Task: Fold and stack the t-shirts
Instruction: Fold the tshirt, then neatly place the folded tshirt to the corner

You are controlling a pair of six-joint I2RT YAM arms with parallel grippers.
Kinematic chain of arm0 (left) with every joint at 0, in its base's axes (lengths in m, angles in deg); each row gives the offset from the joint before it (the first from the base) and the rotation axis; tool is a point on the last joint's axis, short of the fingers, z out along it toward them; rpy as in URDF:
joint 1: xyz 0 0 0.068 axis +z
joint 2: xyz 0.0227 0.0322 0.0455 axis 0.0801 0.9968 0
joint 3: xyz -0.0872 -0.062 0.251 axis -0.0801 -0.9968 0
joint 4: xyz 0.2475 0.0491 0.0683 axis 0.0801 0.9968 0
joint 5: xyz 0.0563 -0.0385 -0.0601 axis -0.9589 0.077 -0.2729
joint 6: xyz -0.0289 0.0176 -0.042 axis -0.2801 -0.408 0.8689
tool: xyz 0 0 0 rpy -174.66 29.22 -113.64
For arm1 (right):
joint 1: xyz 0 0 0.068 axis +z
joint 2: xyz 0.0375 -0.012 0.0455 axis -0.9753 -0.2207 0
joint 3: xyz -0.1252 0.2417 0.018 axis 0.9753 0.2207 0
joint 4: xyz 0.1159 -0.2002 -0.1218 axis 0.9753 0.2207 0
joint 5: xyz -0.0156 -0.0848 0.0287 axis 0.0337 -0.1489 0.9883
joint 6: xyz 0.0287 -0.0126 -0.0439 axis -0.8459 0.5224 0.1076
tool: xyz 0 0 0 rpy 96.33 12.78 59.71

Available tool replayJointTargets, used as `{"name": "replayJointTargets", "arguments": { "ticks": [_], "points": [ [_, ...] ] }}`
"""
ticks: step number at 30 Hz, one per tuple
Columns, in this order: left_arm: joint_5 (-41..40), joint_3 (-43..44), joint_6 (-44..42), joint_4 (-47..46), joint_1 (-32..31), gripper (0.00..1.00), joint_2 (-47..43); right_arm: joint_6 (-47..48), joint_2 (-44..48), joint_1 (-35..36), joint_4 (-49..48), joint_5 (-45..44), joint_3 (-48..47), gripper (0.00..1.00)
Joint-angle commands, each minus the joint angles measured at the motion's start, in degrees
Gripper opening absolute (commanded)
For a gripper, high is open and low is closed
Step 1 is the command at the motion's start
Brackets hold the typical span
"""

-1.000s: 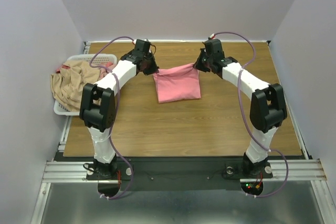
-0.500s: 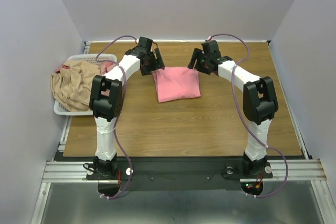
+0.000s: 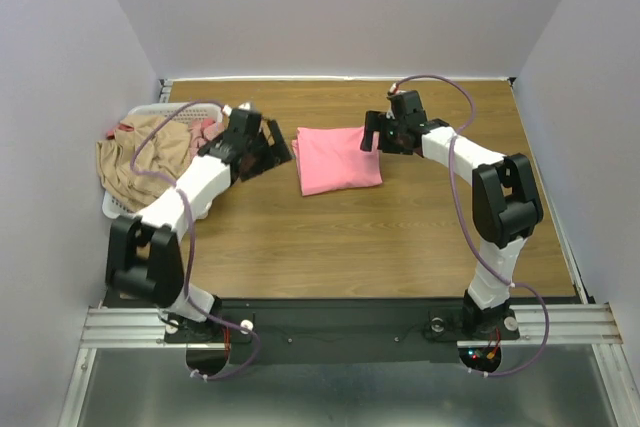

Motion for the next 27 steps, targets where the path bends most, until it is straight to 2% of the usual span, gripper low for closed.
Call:
{"name": "replayJointTargets", "arguments": {
  "ticks": [1,5,7,8,11,12,13,14,15,16,17,18,19,21,27],
  "points": [
    [-4.50,-16.11,4.41,-1.56,-1.87,0.99,-11.42,3.53,-1.83,-0.28,-0.87,-2.76,-1.23,0.95],
    [-4.15,-27.47,7.31,-1.12,-2.93,0.98,-22.76,2.82,-5.18,-0.28,-0.96,-1.89,-3.42,0.86],
    [-4.33,-29.87,9.15,0.89,-3.01,0.98,-29.09,2.04,-7.20,-0.28,-0.87,-0.83,-4.13,0.79],
    [-4.24,-31.28,9.85,1.95,-3.02,0.99,-32.68,1.60,-8.33,-0.28,-0.87,-1.27,-4.39,0.70],
    [-4.85,-31.56,10.13,3.36,-3.10,0.99,-37.19,0.80,-9.66,-0.28,-0.87,-1.28,-4.57,0.63],
    [-5.12,-31.29,10.04,4.67,-3.10,0.99,-39.46,0.71,-10.10,-0.28,-0.96,-0.41,-4.57,0.50],
    [-5.47,-31.12,9.95,5.29,-3.10,0.98,-40.44,0.54,-10.19,-0.28,-0.87,0.21,-4.39,0.45],
    [-6.43,-30.68,9.86,6.86,-3.10,0.99,-41.93,0.36,-10.28,-0.28,-0.87,0.65,-4.13,0.36],
    [-6.96,-30.41,9.77,7.57,-3.10,0.99,-42.56,0.36,-10.45,-0.28,-0.96,0.92,-3.96,0.36],
    [-7.40,-30.15,9.77,8.19,-3.10,0.99,-43.08,0.10,-10.37,-0.28,-0.87,0.83,-3.87,0.25],
    [-7.84,-30.15,9.95,8.81,-3.10,0.99,-43.52,-0.08,-10.37,-0.28,-0.87,0.66,-3.78,0.22],
    [-7.67,-30.23,10.12,9.16,-3.10,0.99,-44.40,-0.16,-10.37,-0.28,-0.96,0.48,-3.78,0.12],
    [-7.32,-30.32,10.13,9.08,-3.10,0.99,-44.67,-0.17,-10.19,-0.28,-0.87,-0.13,-3.69,0.07],
    [-7.14,-30.50,10.30,9.08,-3.10,0.99,-44.93,-0.08,-9.49,-0.28,-0.87,-1.27,-3.78,0.00],
    [-8.11,-30.15,10.48,9.43,-3.10,0.99,-43.36,5.98,-6.15,-2.29,-0.61,-15.06,-5.71,0.00]
  ]
}}
